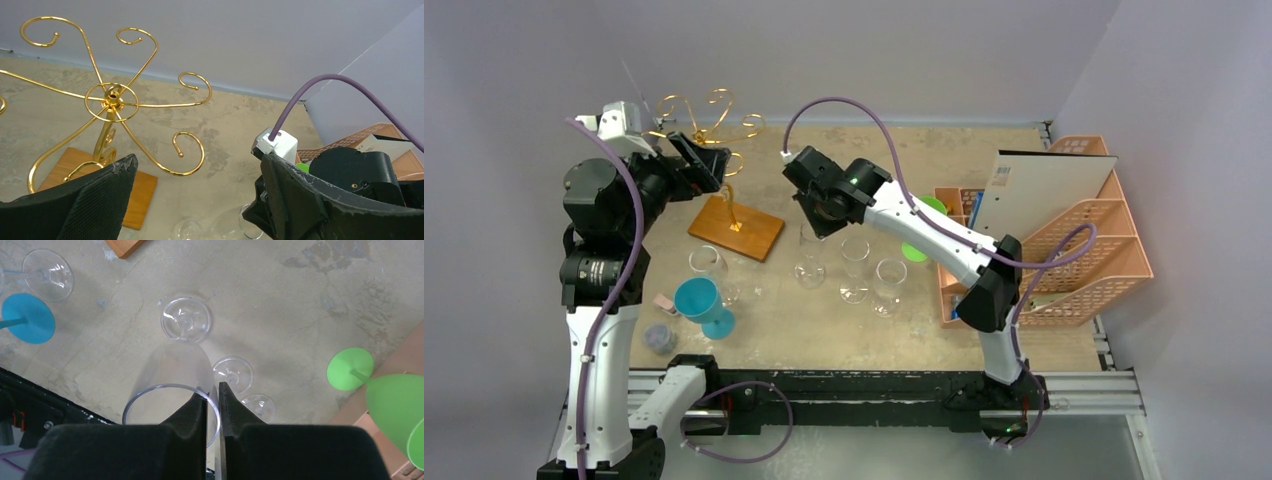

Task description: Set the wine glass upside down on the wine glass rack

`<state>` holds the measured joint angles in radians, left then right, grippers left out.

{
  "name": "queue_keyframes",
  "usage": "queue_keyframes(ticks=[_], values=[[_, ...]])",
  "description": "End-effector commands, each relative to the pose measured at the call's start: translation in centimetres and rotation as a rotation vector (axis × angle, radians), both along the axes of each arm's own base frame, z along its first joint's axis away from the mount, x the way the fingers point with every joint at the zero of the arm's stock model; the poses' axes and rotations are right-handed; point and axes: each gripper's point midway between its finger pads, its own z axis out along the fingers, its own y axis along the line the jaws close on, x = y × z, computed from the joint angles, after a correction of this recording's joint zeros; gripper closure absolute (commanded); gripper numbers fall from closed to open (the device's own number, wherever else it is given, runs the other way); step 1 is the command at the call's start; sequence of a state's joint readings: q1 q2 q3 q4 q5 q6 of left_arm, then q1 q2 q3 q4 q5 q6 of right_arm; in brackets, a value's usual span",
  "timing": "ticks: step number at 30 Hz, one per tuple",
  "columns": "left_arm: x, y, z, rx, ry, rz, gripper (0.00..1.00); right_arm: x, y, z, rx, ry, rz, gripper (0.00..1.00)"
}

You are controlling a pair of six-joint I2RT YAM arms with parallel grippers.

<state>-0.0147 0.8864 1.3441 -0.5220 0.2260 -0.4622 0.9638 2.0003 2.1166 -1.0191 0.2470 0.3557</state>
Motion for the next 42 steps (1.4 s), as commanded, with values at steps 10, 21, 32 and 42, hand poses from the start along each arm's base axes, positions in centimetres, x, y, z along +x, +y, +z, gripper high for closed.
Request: queue_keyframes(ticks=[10, 21, 32, 42], values=[[0.6, -3.5, 3.0, -0.21, 0.136, -0.148, 0.06, 4.1, -3.7, 8.5, 0.202, -0.31, -0.161, 1.0], [4.4, -8.9, 4.2, -0.491, 0.354, -0.428, 0.1, 6.4, -10.6, 14.5, 0.443, -0.568, -0.395, 1.0], [7.9, -17.4, 1.8, -0.625, 0.495, -0.539, 0.18, 5.6, -13.2, 22.6, 0.671, -0.827, -0.429, 1.0], [9.4, -19.5, 0.4, -0.768, 0.533, -0.558, 0.2, 3.2, -13.4, 26.3, 0.852, -0.869, -0.363, 1.0]])
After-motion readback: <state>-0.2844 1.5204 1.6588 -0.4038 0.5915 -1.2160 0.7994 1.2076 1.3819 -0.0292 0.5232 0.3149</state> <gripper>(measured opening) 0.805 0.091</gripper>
